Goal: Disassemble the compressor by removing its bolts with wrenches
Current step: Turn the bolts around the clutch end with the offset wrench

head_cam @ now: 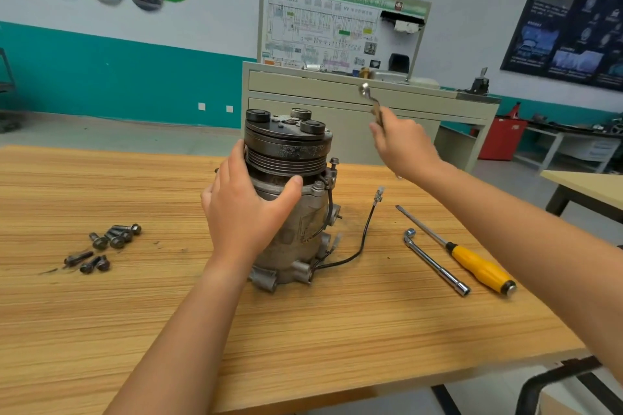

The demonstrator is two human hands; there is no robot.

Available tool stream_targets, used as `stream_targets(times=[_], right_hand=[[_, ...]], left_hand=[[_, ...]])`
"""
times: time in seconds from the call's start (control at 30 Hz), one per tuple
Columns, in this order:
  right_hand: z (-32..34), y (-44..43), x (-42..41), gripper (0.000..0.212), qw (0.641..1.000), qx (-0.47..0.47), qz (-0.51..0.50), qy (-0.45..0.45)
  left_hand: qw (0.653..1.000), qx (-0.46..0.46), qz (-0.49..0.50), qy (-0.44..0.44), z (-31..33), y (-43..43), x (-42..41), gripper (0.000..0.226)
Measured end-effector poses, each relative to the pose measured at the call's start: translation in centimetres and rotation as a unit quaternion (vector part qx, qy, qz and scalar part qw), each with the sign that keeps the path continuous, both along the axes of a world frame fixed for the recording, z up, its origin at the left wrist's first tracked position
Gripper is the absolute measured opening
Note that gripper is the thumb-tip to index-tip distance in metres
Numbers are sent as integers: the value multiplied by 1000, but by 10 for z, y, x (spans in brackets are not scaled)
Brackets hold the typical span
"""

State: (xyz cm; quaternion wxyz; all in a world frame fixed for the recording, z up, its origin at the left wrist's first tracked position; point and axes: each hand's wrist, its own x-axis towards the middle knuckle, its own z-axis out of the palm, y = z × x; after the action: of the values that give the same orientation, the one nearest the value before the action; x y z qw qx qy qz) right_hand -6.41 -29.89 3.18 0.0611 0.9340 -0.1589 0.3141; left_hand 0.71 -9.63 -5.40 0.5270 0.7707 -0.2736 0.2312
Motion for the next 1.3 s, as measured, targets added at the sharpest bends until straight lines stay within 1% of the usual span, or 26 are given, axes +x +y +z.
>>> stream_targets(times=[0.03, 0.07, 0.17, 0.33, 0.4, 0.47, 0.53, 0.6, 0.67, 0.73, 0.83, 0.93, 1.07, 1.23, 1.27, 1.3], right_hand=[[2, 3, -11, 31, 1000, 2, -6, 5], [2, 8, -21, 31, 999, -5, -18, 27], [0, 24, -39, 26, 990, -41, -61, 123], [-4, 48, -39, 17, 971, -105, -85, 198], [-4, 55, -36, 20, 954, -154, -103, 235], [-1, 64, -35, 27, 931, -220, -108, 270], [4, 70, -35, 36, 903, -284, -107, 304], [8, 73, -37, 36, 872, -346, -104, 330], [11, 74, -39, 34, 852, -380, -102, 345], [12, 71, -39, 35, 846, -394, -93, 348], [11, 58, -36, 37, 853, -397, -74, 330], [7, 37, -33, 44, 859, -397, -55, 318], [5, 10, -28, 56, 876, -390, -31, 282], [-4, -10, -1, 38, 926, -321, 3, 198], [-8, -10, 8, 36, 936, -312, 13, 162], [-13, -8, 17, 34, 949, -296, 39, 104]], left_hand=[[1000, 1, 1, 0, 0, 0, 0, 100], [1000, 2, 2, 0, 0, 0, 0, 101], [1000, 3, 2, 1, 1, 0, 0, 101], [1000, -1, -3, 1, 1, 0, -1, 100], [1000, -2, -3, 1, 1, 0, -1, 100], [1000, -2, -3, 2, 1, 0, 0, 100], [1000, -3, -2, 3, 1, -1, 0, 100], [1000, -2, -1, 3, 1, -1, 0, 100], [1000, -1, -1, 3, 1, 0, -1, 100], [1000, 0, -1, 2, 1, 0, -1, 100], [1000, -2, 2, -1, 0, 0, -1, 100], [1000, -3, 2, -4, -1, 0, -1, 99], [1000, 0, 7, -9, 0, 0, -1, 100], [1000, -2, 7, -12, 0, -2, -1, 99], [1000, -3, 7, -12, 0, -2, 0, 98], [1000, -3, 7, -12, 0, -2, 0, 98]])
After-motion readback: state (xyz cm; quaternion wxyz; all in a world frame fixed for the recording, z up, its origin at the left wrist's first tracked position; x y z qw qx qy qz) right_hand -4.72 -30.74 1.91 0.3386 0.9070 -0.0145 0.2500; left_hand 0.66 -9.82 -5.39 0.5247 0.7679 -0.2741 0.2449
